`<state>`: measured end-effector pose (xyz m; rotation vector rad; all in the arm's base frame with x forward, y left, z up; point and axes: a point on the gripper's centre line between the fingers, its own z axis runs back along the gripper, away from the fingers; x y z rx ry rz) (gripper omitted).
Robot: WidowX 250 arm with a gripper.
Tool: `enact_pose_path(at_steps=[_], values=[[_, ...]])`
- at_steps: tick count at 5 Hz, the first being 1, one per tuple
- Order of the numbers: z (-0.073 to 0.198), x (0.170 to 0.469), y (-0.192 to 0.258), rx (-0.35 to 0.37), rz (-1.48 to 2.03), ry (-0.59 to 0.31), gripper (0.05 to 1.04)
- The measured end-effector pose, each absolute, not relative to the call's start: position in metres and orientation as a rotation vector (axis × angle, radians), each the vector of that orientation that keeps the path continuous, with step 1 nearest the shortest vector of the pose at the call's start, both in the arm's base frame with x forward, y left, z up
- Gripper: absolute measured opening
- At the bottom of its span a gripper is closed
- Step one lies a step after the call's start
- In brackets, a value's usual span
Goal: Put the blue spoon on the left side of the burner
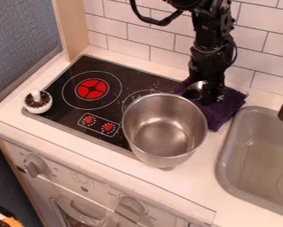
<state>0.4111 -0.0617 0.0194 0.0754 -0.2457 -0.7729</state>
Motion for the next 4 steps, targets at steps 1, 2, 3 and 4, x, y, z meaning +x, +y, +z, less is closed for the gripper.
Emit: enact_pose_path(at_steps=[1,2,3,4], values=[[0.018,0.409,-0.06,0.083,-0.773,-0.238,0.571],[0.017,0.407,-0.059,0.083,-0.768,-0.236,0.571],[0.023,0.402,-0.052,0.095,-0.754,-0.241,0.571],[0.044,0.4,-0.042,0.125,-0.734,-0.274,0.571]])
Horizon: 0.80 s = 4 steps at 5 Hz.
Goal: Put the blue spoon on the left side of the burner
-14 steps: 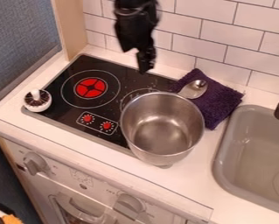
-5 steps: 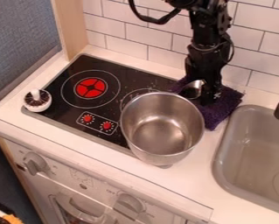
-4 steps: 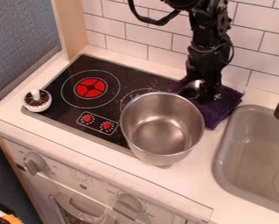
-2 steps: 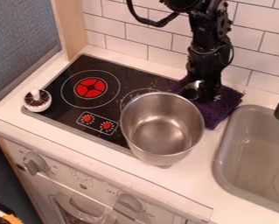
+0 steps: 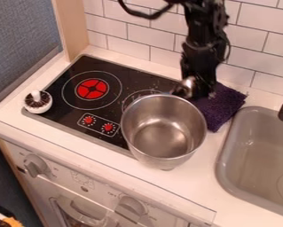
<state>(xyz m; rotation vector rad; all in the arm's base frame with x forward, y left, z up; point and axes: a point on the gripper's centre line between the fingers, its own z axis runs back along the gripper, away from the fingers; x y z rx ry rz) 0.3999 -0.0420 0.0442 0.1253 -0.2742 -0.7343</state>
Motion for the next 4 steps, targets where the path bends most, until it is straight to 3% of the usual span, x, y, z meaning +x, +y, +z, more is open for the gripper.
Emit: enact_pose_path(at_steps=[1,4], values=[[0.075,0.4,-0.032,0.155,-0.702,-0.333,0.57],[0.107,0.372,0.015,0.201,-0.559,-0.373,0.57]])
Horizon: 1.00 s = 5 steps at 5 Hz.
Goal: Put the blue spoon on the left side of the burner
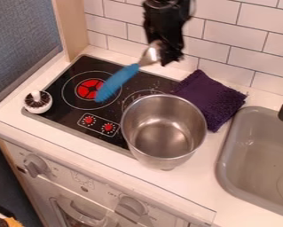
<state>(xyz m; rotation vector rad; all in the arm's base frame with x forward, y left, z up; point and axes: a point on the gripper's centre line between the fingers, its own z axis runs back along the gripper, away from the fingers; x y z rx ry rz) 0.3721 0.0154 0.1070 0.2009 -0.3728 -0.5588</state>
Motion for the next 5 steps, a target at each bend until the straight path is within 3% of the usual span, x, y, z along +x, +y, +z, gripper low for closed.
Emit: enact_pose_path(at_steps=[2,5], values=[[0.104,0.358,0.058,0.206,-0.403,-0.353,0.57],[0.088,0.391,0.117,0.235,-0.252,-0.305,0.57]])
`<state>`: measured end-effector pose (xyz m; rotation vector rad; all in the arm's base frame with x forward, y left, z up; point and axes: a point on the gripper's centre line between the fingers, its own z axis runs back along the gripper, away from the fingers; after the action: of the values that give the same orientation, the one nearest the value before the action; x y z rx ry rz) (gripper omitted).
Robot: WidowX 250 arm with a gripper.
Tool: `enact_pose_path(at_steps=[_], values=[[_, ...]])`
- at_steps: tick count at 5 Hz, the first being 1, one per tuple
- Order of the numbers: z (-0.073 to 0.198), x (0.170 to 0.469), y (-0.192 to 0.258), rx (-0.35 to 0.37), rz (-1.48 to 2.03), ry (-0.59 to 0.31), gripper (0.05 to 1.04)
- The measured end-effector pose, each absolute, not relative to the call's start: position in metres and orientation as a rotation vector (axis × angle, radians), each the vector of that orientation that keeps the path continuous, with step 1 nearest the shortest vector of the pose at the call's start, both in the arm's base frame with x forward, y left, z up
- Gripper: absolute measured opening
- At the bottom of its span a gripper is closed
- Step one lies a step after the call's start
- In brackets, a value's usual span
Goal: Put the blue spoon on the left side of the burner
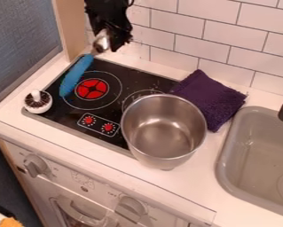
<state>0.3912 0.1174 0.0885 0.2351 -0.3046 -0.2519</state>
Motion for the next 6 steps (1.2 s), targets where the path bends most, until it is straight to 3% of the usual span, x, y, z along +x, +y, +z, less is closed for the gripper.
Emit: enact_pose_path(at_steps=[3,4,5,6], values=[[0.053,0.4,0.15,0.227,-0.192,-0.223,0.57],[0.051,0.398,0.154,0.229,-0.177,-0.219,0.653],[0.046,0.395,0.157,0.208,-0.161,-0.205,0.942],[0.046,0.394,0.157,0.211,-0.164,-0.2,1.007]])
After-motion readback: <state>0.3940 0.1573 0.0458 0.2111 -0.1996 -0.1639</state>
